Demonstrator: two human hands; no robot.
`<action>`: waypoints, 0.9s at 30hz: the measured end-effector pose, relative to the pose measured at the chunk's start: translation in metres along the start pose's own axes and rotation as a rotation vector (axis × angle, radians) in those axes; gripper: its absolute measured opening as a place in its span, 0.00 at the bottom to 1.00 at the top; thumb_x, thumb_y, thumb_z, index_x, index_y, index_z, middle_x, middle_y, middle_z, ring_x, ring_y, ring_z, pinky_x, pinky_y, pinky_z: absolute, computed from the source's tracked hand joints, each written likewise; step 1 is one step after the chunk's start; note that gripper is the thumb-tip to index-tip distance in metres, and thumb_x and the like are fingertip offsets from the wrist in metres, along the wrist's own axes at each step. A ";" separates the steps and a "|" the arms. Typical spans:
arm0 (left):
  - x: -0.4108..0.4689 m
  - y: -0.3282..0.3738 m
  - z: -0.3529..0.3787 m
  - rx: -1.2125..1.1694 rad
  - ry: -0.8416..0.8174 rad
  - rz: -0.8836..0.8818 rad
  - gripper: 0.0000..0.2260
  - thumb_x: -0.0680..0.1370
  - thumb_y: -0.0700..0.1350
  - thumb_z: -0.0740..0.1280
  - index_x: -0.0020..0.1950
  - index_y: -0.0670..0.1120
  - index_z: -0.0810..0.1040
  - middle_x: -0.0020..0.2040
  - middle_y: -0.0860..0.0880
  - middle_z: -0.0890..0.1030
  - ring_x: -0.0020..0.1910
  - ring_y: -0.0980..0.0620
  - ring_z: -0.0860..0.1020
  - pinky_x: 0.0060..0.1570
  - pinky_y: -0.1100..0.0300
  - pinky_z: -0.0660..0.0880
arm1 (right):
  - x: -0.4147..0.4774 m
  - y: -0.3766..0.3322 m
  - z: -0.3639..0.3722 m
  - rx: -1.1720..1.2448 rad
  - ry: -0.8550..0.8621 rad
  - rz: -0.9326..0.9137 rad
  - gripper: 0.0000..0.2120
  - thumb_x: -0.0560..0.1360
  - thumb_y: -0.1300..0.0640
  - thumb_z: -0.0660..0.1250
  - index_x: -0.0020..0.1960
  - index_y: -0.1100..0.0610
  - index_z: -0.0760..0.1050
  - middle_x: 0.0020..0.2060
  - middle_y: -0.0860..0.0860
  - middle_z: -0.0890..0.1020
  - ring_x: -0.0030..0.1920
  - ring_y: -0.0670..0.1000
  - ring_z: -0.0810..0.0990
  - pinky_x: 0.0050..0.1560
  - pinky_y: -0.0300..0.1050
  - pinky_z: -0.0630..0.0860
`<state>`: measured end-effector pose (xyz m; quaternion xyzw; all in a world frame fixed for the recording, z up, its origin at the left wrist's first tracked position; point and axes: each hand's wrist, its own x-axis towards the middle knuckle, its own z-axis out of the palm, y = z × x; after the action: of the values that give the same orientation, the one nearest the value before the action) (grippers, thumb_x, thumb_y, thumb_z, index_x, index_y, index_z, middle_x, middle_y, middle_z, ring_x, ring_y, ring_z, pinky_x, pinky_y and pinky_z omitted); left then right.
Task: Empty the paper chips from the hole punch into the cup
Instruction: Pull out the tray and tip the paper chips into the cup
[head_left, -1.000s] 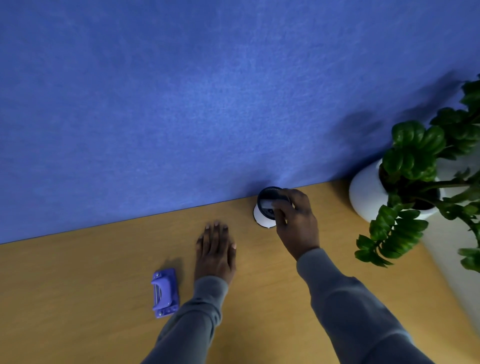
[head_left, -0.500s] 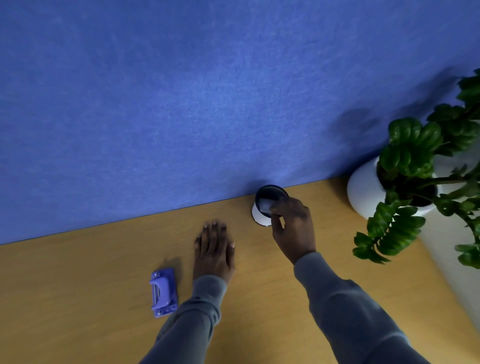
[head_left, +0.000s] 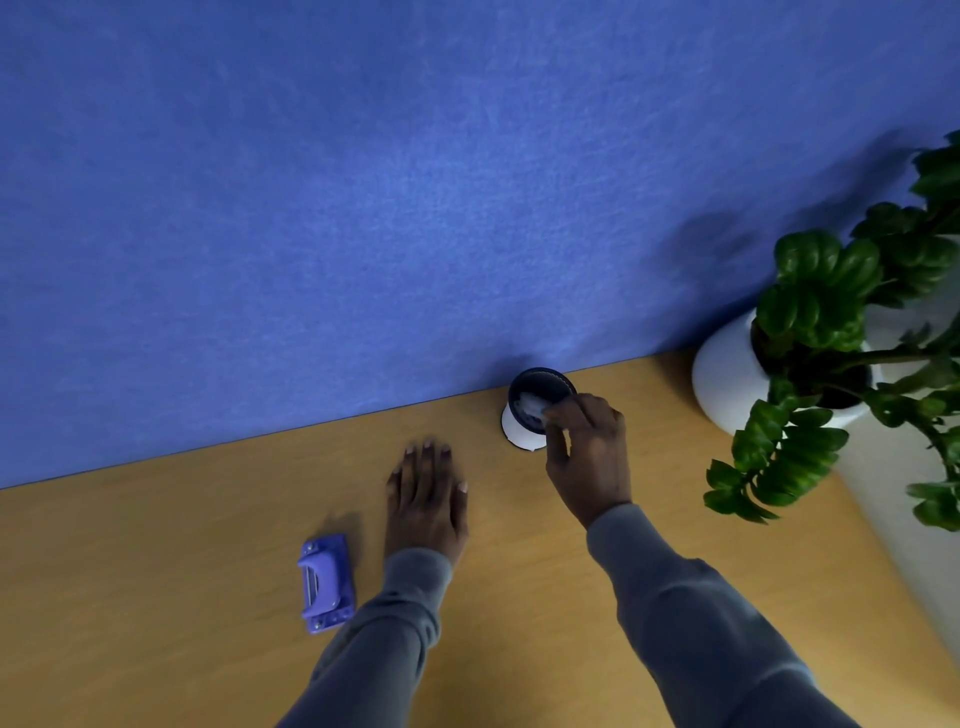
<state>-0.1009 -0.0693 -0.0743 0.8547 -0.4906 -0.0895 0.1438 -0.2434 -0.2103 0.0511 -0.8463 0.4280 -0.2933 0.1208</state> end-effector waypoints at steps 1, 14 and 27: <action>0.000 0.000 -0.001 0.000 0.001 -0.001 0.25 0.83 0.53 0.51 0.78 0.45 0.63 0.79 0.43 0.64 0.78 0.42 0.61 0.76 0.44 0.56 | 0.000 0.001 0.000 0.015 0.014 -0.001 0.09 0.70 0.73 0.72 0.45 0.62 0.82 0.42 0.58 0.83 0.40 0.61 0.82 0.43 0.56 0.78; -0.001 0.002 -0.006 0.009 0.040 -0.002 0.24 0.83 0.53 0.52 0.76 0.44 0.67 0.77 0.41 0.67 0.77 0.41 0.64 0.74 0.44 0.59 | -0.005 -0.008 -0.018 0.379 0.378 0.385 0.03 0.76 0.61 0.73 0.50 0.58 0.82 0.42 0.50 0.83 0.38 0.46 0.81 0.40 0.35 0.79; -0.002 0.020 -0.078 -0.527 0.206 -0.128 0.15 0.79 0.45 0.62 0.55 0.38 0.84 0.52 0.39 0.86 0.55 0.40 0.82 0.61 0.54 0.73 | -0.016 -0.039 -0.049 1.498 0.172 0.993 0.03 0.76 0.66 0.72 0.47 0.59 0.83 0.45 0.54 0.87 0.49 0.52 0.87 0.46 0.41 0.82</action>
<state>-0.0955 -0.0644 0.0064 0.8216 -0.3785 -0.1355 0.4042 -0.2549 -0.1712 0.1019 -0.2387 0.4487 -0.4715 0.7207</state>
